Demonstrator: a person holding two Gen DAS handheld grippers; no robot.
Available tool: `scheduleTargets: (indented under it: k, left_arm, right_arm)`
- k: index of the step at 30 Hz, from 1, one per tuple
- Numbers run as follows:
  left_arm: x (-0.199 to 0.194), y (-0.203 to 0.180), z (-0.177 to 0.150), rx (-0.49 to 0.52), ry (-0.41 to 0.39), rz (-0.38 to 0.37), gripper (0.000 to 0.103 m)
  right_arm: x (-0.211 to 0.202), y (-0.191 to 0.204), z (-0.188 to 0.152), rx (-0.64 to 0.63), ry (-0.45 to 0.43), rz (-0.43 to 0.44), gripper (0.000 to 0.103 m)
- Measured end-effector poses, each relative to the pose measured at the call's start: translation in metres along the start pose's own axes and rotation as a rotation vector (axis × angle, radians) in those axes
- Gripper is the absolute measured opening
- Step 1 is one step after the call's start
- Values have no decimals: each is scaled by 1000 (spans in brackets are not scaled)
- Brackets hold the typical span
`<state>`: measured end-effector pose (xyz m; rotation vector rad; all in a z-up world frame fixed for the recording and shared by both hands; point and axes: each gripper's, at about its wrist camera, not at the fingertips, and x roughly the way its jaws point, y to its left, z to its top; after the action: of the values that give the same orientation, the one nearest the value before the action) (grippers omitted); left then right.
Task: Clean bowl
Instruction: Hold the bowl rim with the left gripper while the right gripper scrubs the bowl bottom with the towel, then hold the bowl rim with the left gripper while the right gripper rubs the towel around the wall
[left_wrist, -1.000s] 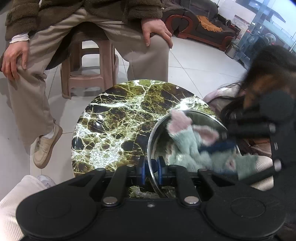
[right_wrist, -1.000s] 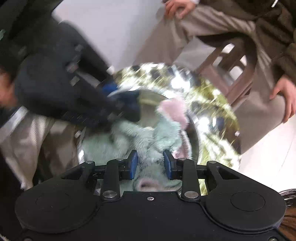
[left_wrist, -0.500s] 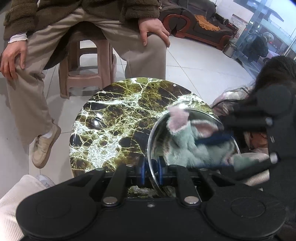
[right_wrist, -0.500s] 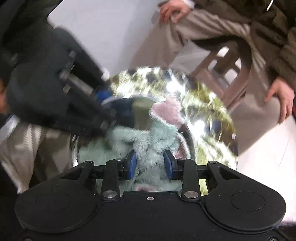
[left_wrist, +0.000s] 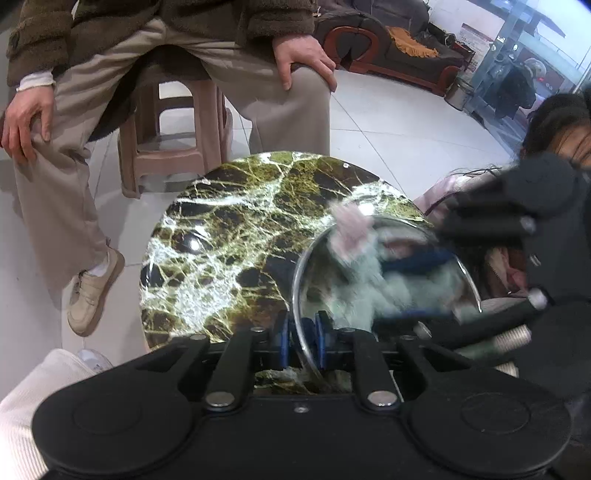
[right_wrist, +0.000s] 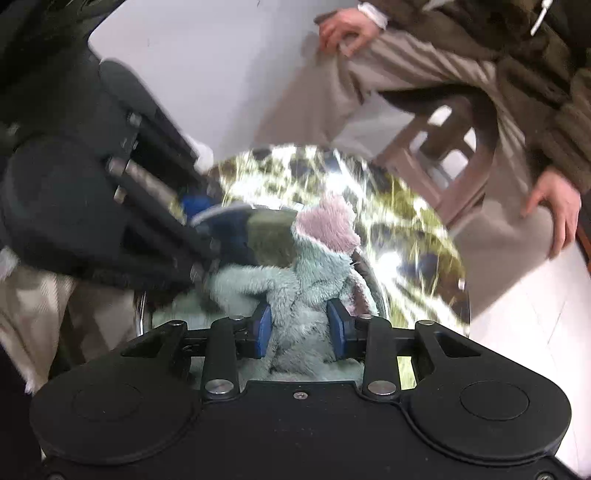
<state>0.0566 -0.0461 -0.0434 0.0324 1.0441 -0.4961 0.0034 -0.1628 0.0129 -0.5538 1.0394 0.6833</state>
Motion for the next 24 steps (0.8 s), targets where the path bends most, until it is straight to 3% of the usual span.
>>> scheduleTargets:
  k: [5,9,13,15,17,24]
  left_arm:
    - [8,1,12,18,-7,-12,15]
    - [18,4,28,-8,0,-64,19]
    - [9,5,30,-18,-15,-47,20]
    - [-6,8,24,-32,-31,-32,29]
    - [-18,11,17,-61,-39,-28,32]
    - [-33,5,-5,-114,-10,-6,32]
  right_arm:
    - [2,0,-7,164,-16,59,34]
    - [3,-3,-6,271,-55,71,34]
    - [4,-8,-7,320,-72,49,34]
    - [6,-10,-9,319,-76,36,34]
    - [7,-11,-10,318,-83,30,34]
    - [12,-9,-10,307,-110,-15,35]
